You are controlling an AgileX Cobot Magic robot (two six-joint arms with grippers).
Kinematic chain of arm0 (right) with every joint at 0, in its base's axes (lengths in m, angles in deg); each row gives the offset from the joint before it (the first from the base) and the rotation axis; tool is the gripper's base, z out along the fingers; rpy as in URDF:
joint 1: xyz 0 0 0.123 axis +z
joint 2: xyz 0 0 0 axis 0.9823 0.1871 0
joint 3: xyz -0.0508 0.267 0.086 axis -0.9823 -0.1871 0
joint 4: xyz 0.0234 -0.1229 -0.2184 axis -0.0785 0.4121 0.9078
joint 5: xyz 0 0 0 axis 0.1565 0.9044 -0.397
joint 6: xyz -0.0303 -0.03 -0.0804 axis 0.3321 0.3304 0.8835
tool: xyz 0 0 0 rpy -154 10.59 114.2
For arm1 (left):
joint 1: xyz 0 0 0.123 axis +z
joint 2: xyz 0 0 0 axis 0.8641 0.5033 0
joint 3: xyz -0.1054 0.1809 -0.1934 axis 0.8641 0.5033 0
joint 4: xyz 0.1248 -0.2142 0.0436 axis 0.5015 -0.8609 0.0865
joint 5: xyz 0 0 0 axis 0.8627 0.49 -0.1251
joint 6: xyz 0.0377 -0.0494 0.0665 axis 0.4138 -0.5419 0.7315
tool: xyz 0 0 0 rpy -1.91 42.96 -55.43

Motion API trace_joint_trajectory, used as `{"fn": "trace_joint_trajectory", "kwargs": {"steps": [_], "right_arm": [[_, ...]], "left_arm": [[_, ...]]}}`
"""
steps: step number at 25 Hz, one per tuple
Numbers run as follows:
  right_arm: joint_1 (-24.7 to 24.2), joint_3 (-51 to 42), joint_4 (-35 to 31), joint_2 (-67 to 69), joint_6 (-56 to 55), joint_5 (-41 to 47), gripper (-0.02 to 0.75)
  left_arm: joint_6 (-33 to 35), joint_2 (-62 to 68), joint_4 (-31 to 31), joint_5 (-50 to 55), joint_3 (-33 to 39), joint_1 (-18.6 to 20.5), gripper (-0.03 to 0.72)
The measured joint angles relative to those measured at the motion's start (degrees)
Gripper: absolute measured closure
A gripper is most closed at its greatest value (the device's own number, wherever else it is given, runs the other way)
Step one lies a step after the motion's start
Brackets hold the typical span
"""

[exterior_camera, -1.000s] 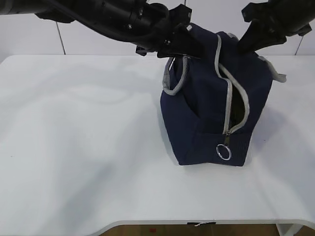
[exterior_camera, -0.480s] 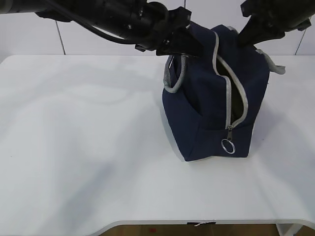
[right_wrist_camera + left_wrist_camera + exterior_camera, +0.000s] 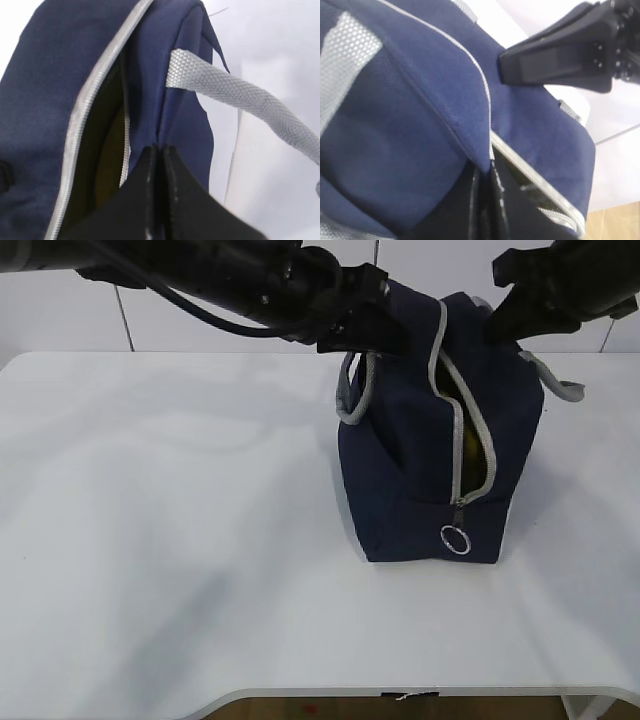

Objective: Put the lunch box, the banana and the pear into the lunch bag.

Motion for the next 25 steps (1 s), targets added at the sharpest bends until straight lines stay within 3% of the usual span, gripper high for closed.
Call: {"fn": "trace_joint_trajectory", "kwargs": {"steps": [7,15,25], "right_arm": [[0.00,-1.32,-0.73,-0.09,0.37,-1.28,0.697],[0.00,-1.21,-2.67,-0.50,1.11,-0.93,0.360],[0.00,-1.21,-4.75,-9.63,7.21,2.11,0.320]], "left_arm": [[0.23,1.39,0.14,0.75,-0.24,0.00,0.685],[0.35,1.83,0.14,2.26,-0.36,0.00,0.685],[0.35,1.83,0.14,2.53,-0.36,0.00,0.685]]}}
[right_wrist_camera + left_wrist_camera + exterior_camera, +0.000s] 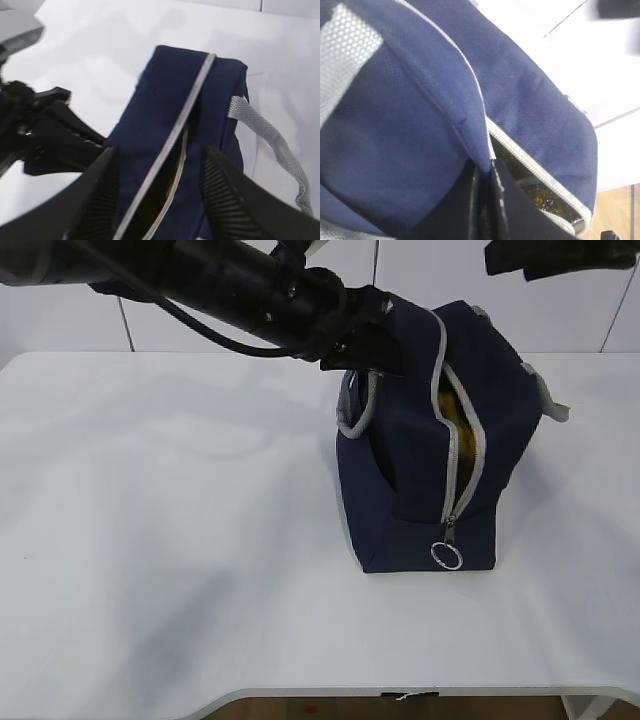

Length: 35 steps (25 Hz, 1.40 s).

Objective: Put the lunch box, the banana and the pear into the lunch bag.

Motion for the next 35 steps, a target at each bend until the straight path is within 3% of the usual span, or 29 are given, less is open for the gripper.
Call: {"fn": "trace_joint_trajectory", "kwargs": {"steps": [6,12,21,29,35], "right_arm": [[0.00,-1.62,-1.06,-5.75,0.75,0.99,0.318],[0.00,-12.05,-4.02,-13.50,2.15,-1.72,0.318],[0.00,-27.61,-13.11,-25.68,16.64,-5.17,0.318],[0.00,-39.85,-14.86,-33.69,21.79,-5.90,0.318],[0.00,-50.21,-22.18,-38.36,33.03,-7.03,0.318]], "left_arm": [[0.12,0.00,0.00,0.00,0.00,0.00,0.685],[0.12,0.00,0.00,0.00,0.00,0.00,0.685],[0.12,0.00,0.00,0.00,0.00,0.00,0.685],[0.12,0.00,0.00,0.00,0.00,0.00,0.685],[0.12,0.00,0.00,0.57,0.00,0.00,0.685]]}}
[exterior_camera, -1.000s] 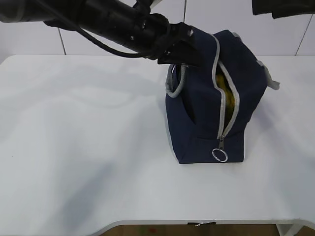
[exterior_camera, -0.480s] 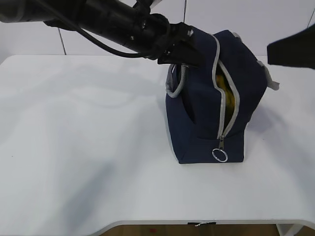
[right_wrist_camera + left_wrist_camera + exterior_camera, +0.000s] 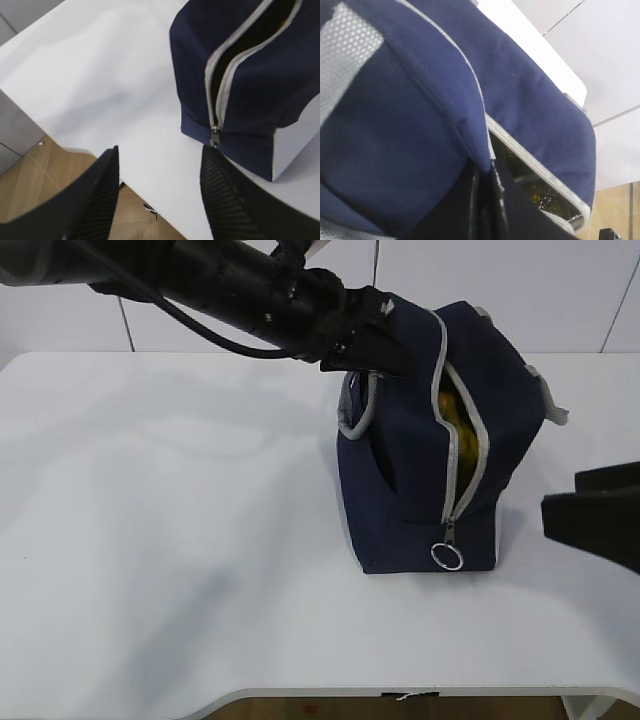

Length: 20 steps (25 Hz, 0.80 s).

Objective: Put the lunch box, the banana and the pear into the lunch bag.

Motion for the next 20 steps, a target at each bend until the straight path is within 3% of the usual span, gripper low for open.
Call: {"fn": "trace_joint_trajectory", "kwargs": {"steps": [9,20], "right_arm": [[0.00,-9.35,-7.70,-1.43,16.95,-1.85,0.318],[0.00,-10.23,-16.67,4.06,33.66,-4.21,0.318]], "left_arm": [[0.00,0.00,0.00,0.35,0.00,0.00,0.685],[0.00,0.00,0.00,0.49,0.00,0.00,0.685]]}}
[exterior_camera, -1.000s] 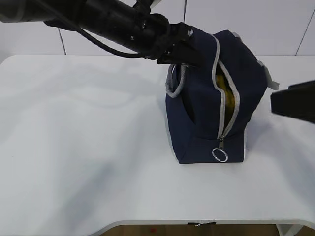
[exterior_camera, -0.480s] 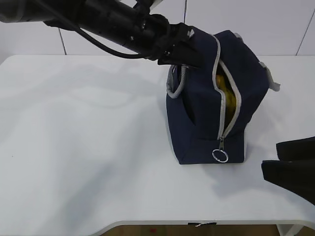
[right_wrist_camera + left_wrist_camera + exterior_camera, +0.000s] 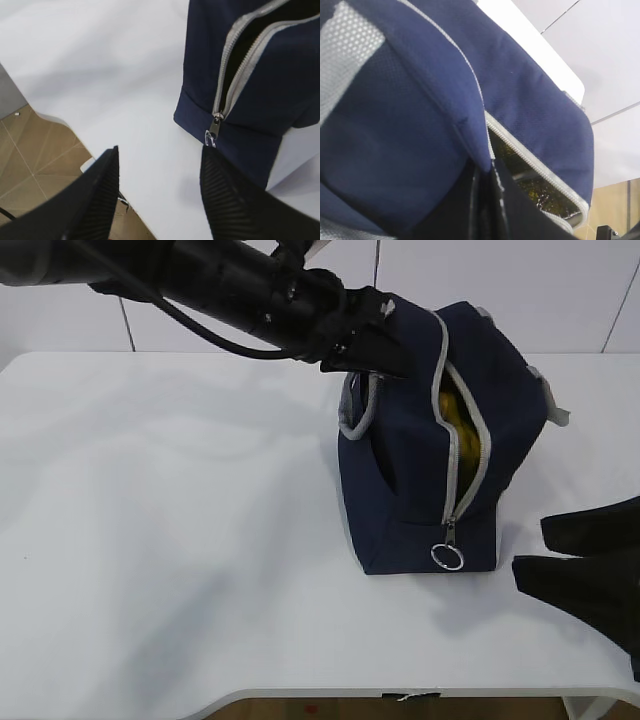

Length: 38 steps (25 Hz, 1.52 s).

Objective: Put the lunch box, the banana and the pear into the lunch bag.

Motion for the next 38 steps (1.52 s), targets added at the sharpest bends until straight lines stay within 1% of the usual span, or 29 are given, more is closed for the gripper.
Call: {"fn": "trace_joint_trajectory", "kwargs": {"steps": [5,10,16,26,33,38], "right_arm": [[0.00,0.00,-6.04,2.78,3.22,-0.48,0.318],[0.00,0.00,-6.25,7.23,15.81,-0.57,0.318],[0.00,0.00,-7.04,13.67,24.83,-0.12,0.318],[0.00,0.00,-15.11,22.41,38.20,-0.12,0.318],[0.00,0.11,-25.60,27.18,46.76,-0.99,0.318],[0.00,1.49,-27.26,30.27,48.38,-2.30,0.318]], "left_arm": [[0.00,0.00,0.00,0.00,0.00,0.00,0.685],[0.00,0.00,0.00,0.00,0.00,0.00,0.685],[0.00,0.00,0.00,0.13,0.00,0.00,0.685],[0.00,0.00,0.00,1.96,0.00,0.00,0.685],[0.00,0.00,0.00,2.43,-0.01,0.00,0.685],[0.00,0.00,0.00,2.43,-0.01,0.00,0.685]]}}
